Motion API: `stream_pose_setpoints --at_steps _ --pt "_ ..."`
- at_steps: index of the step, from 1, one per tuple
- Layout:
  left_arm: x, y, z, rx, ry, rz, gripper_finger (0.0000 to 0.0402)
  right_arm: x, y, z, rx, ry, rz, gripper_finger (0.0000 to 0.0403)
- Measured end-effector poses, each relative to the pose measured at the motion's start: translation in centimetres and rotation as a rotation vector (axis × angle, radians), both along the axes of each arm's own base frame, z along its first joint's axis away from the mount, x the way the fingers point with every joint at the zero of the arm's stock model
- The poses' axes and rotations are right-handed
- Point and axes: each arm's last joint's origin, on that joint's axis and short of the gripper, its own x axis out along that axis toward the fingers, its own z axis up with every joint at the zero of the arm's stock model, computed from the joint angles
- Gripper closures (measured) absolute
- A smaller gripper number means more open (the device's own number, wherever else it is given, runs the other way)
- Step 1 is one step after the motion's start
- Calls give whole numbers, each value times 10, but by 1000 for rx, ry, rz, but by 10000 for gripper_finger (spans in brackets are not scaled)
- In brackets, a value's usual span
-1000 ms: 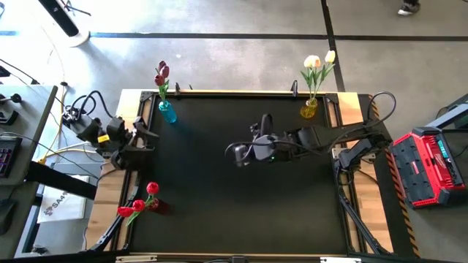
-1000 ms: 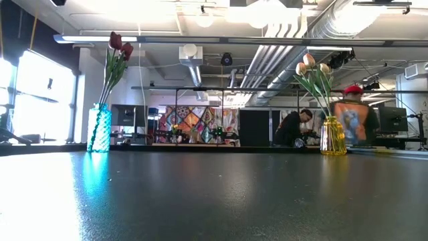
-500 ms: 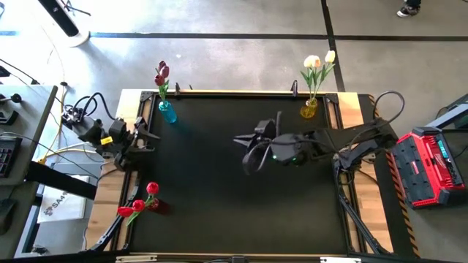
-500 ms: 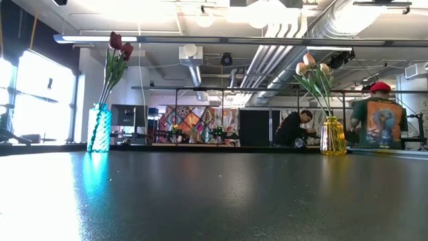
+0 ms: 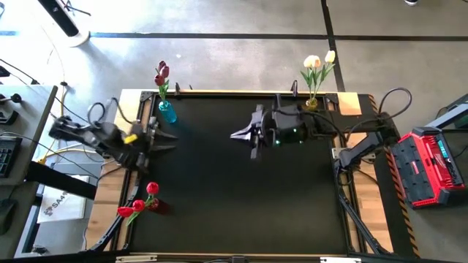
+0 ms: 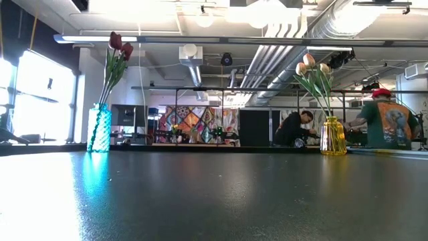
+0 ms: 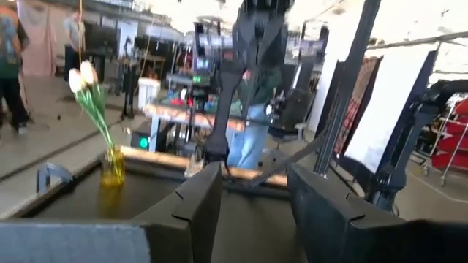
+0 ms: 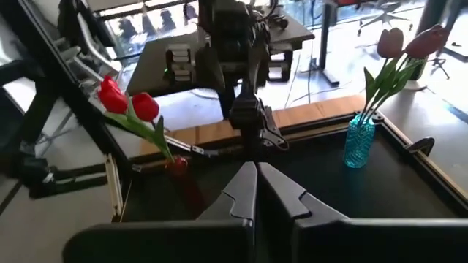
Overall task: Sort flowers into vase by color
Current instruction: Return to Home Position
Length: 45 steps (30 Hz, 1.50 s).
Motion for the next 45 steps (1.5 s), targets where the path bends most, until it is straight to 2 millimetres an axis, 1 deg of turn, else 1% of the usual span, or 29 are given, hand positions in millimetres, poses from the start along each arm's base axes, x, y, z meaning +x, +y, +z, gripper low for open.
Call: stream_pose_setpoints --at_steps 2,4,7,9,12,13,16,20,24,27,30,35,38,40,45 --pt "9 1 -9 -22 14 -2 261 -1 -6 0 2 9 21 402" --pt "15 2 -13 -31 16 11 266 -1 -10 -1 -1 29 39 402" --pt "16 6 -10 -14 -20 42 276 -1 -13 -4 -7 53 43 402" --pt "16 8 -10 3 -27 60 284 1 -14 -7 -7 33 42 403" --pt "15 9 -8 4 -40 71 296 -1 -14 -20 -3 -5 33 403" --pt "15 9 -8 3 -40 72 300 -4 -14 -24 3 -28 33 403" --pt "15 9 -9 7 -33 71 311 -20 -16 -37 48 -113 23 403" --pt "17 9 -12 25 -5 75 323 -48 -19 -52 92 -244 22 403" --pt "27 10 -27 37 56 70 336 -78 -23 -67 97 -331 -11 403" --pt "35 12 -35 33 84 57 349 -96 -26 -83 83 -370 -21 403" --pt "39 17 -34 33 73 78 364 -113 -28 -100 84 -396 -26 403" --pt "43 29 -35 16 72 103 392 -142 -35 -120 98 -472 -62 403" --pt "46 38 -37 8 90 93 400 -159 -42 -132 80 -487 -89 403" --pt "46 44 -38 8 98 104 400 -168 -46 -143 60 -478 -111 403" --pt "40 52 -39 0 117 108 401 -179 -52 -177 14 -417 -97 403"
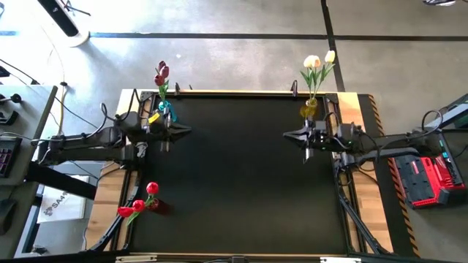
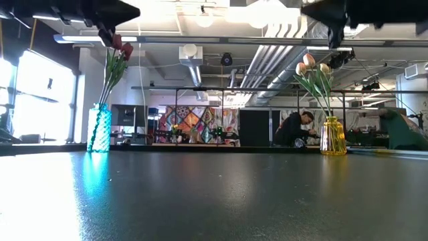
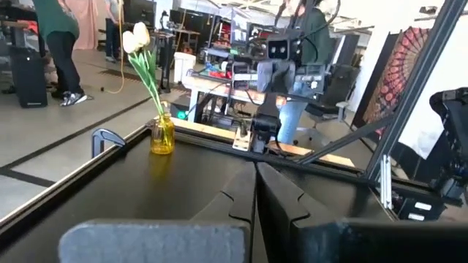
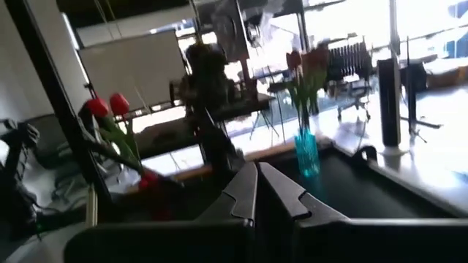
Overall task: Sort flowers into vase by color
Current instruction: Return to Home Position
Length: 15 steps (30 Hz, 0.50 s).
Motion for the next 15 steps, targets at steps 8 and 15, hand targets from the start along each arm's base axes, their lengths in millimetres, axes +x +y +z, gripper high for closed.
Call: stream_pose_setpoints --at_steps 8,15 --pt "-16 -2 -4 55 64 0 401 -9 -3 -46 85 -20 -9 403" --pt "-22 -3 -23 10 8 2 401 -14 -4 -51 -69 -38 22 403"
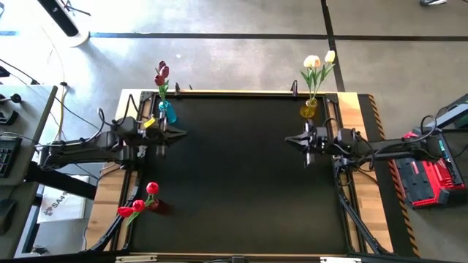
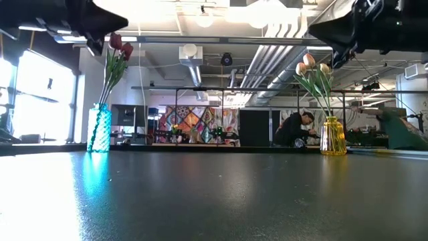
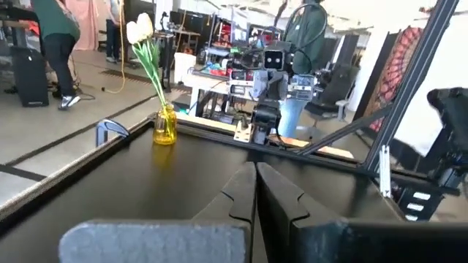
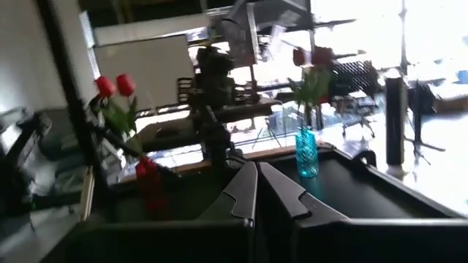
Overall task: Sort flowers into vase by color
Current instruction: Return to Home Position
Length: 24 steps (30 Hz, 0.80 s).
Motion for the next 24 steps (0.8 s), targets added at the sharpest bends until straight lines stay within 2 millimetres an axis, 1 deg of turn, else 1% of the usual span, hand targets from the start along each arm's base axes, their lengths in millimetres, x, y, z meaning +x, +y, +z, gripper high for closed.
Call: stream_pose_setpoints --at_steps 3,7,14,18,21,24 --pt "-3 -1 -8 -20 -20 0 401 -2 0 1 -57 0 16 403" --pt "-10 -2 -9 12 -11 0 401 -7 -2 -3 -57 51 2 403" --pt "-24 -5 -13 -4 22 -3 401 -26 -2 -2 -63 62 41 403" --pt "-29 -6 -12 39 8 -4 401 -34 -1 -5 -52 91 45 403" --pt "-30 -7 -15 72 12 -5 401 -38 -1 -9 -49 121 46 403" --pt "-25 -6 -26 61 -9 -6 401 -41 -1 -10 -49 127 46 403"
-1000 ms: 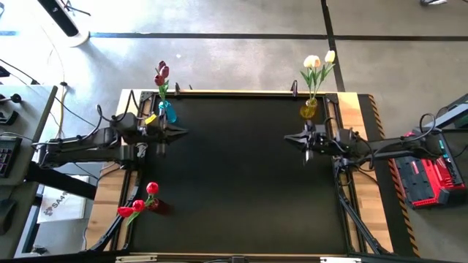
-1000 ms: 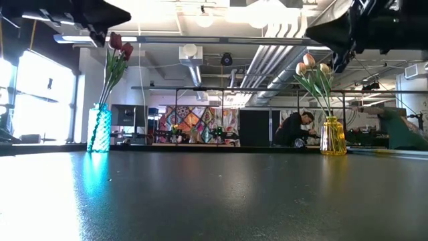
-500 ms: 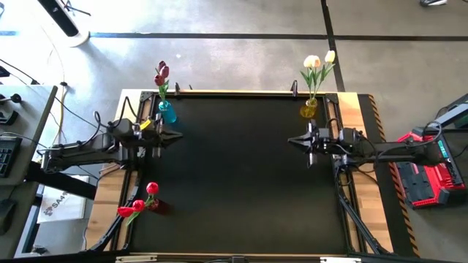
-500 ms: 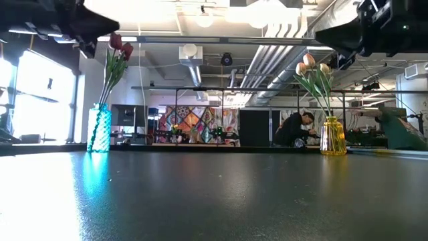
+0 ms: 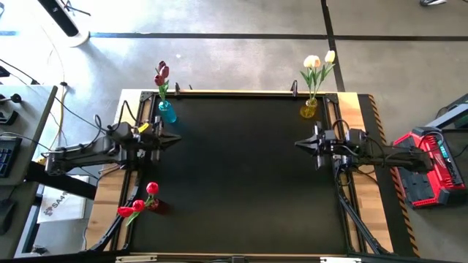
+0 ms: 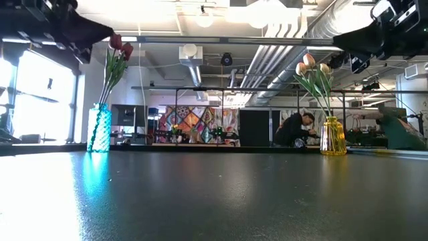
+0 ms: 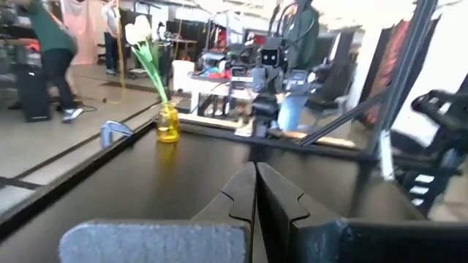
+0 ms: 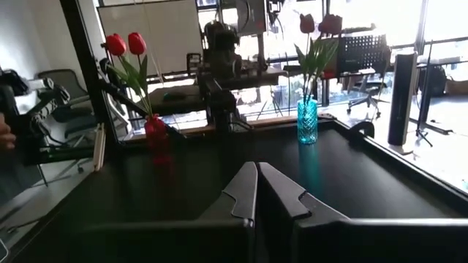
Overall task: Sort flowers into vase by color
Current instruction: Return to Home Position
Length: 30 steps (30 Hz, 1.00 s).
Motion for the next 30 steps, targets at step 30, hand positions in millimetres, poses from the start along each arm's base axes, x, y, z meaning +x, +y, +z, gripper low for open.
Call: stream_pose_setpoints --at_steps 30 --pt "8 -22 -32 -72 29 -150 401 -8 6 8 60 -67 168 403"
